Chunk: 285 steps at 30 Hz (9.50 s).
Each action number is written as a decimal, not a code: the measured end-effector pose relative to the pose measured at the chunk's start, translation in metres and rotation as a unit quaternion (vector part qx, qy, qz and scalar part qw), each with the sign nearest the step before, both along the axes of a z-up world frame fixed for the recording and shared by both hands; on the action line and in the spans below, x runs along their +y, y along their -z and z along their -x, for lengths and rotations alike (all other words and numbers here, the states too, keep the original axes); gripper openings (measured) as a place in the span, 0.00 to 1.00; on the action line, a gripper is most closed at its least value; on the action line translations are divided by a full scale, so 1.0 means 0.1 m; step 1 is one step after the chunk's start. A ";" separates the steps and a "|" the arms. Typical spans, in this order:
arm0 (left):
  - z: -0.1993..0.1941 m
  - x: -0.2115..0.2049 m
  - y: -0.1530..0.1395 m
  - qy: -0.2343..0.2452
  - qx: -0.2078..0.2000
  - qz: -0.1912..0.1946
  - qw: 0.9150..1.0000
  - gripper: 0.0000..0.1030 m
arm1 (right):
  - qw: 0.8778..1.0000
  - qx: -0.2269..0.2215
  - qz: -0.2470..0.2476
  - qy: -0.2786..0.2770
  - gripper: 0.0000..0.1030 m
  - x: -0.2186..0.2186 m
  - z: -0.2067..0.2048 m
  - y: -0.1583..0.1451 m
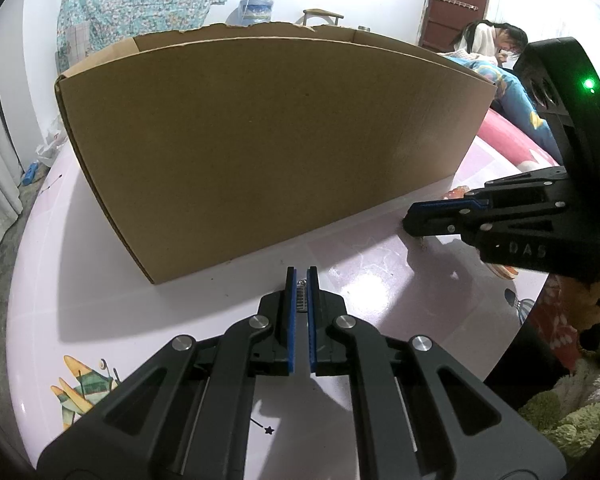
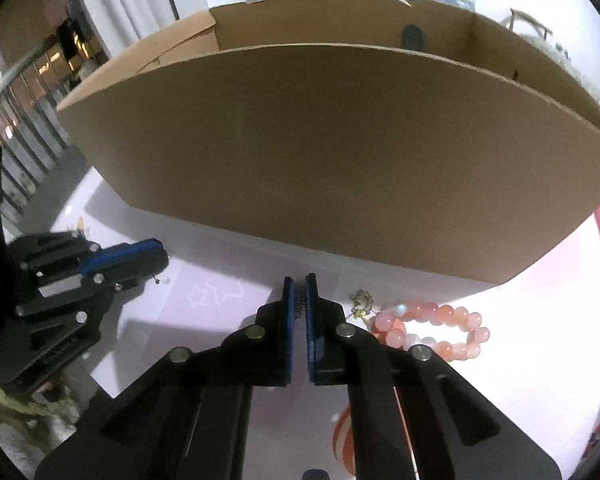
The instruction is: Organize jewelry
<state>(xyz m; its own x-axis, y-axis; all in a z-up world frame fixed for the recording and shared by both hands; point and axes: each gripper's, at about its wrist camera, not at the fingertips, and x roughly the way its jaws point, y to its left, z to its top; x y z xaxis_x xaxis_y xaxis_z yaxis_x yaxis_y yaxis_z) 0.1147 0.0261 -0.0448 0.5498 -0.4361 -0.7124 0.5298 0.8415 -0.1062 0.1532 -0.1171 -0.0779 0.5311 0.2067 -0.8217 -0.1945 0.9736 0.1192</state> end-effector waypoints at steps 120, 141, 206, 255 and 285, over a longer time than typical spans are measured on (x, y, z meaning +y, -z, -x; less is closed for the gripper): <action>-0.01 -0.08 -0.05 -0.069 0.128 -0.028 0.989 0.85 | 0.986 -0.004 -0.160 0.043 0.79 -0.71 0.59 -0.40; 0.09 -0.30 0.02 -0.060 0.090 -0.097 0.989 0.88 | 0.983 -0.001 -0.171 0.062 0.79 -0.81 0.61 -0.32; -0.11 -0.43 -0.12 -0.066 0.102 -0.137 0.983 0.80 | 0.995 0.017 0.019 0.101 0.06 -0.86 0.21 0.01; -0.19 -1.41 -0.05 0.094 0.018 -0.101 0.990 0.02 | 0.997 -0.011 -0.059 0.056 0.10 -1.04 0.30 0.07; 0.10 -0.81 -0.98 0.058 -0.037 0.001 0.998 0.01 | 0.972 -0.090 -0.189 0.104 0.10 -1.60 0.63 -0.56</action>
<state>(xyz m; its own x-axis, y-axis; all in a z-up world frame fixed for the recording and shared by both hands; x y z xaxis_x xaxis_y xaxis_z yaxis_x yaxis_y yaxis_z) 0.1048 -0.0549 0.0527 0.5464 -0.5013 -0.6709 0.6305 0.7735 -0.0644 0.0903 -0.2772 -0.0221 0.7221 0.3495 -0.5970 -0.0500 0.8871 0.4588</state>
